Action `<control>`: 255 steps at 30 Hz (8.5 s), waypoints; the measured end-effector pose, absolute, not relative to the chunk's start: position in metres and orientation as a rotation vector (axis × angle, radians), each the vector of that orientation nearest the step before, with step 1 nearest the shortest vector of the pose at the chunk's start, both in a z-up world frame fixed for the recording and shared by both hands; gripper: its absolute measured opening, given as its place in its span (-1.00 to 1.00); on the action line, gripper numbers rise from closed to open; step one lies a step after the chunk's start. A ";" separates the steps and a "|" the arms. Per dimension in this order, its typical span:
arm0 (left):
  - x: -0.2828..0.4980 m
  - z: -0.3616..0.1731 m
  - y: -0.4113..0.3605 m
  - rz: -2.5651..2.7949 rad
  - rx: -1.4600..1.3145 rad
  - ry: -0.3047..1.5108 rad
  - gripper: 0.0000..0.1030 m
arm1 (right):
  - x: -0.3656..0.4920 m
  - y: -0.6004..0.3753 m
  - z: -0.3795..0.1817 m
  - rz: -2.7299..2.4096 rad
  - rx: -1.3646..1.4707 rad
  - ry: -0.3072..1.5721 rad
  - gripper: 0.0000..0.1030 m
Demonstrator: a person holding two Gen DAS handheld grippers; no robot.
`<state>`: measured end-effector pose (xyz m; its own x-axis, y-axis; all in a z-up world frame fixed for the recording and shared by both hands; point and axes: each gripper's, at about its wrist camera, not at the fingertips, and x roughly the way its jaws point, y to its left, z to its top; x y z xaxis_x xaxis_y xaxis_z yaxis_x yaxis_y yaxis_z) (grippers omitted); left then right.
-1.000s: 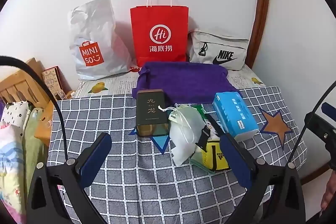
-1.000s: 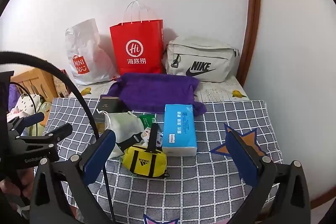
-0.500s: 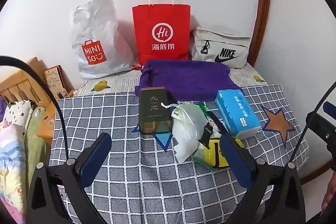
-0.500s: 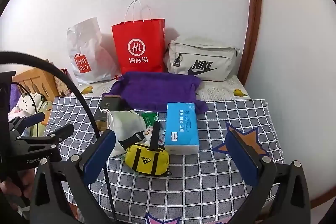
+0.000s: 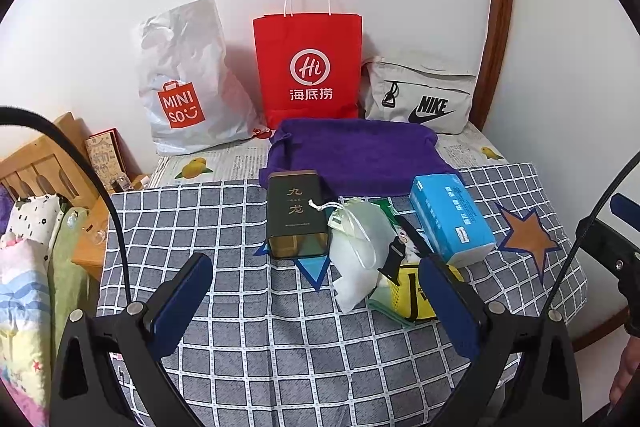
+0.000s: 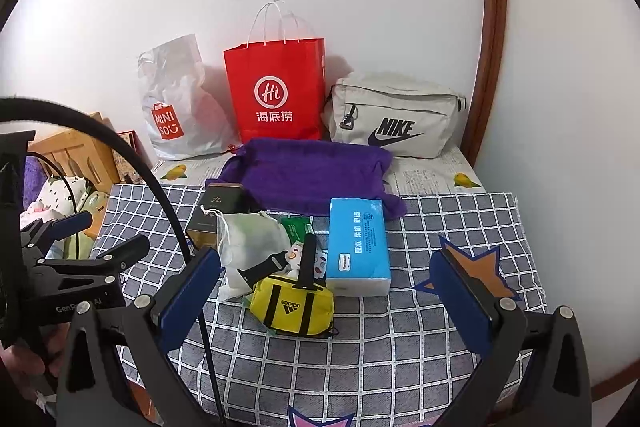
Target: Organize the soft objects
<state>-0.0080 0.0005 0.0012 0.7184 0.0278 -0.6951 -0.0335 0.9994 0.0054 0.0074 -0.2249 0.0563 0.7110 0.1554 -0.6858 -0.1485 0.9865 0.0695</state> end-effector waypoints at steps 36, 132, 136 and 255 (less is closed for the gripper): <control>-0.015 0.009 0.000 0.021 -0.018 0.758 1.00 | 0.007 -0.228 0.059 0.161 0.029 0.767 0.99; 0.107 -0.126 -0.024 -0.162 -0.106 1.027 -0.28 | 0.060 -0.240 -0.117 0.504 0.115 1.004 -0.75; 0.111 -0.131 -0.021 -0.184 -0.134 1.048 -0.64 | 0.060 -0.242 -0.106 0.517 0.126 0.993 -0.75; 0.405 -0.140 0.013 -0.271 -0.071 1.149 -0.45 | 0.322 -0.247 -0.091 0.286 0.092 1.040 0.05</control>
<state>0.4052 0.0130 -0.1398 0.3802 -0.2487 -0.8908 0.1761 0.9650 -0.1942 0.3215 -0.2471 -0.0913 0.4729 0.2771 -0.8364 -0.1900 0.9590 0.2103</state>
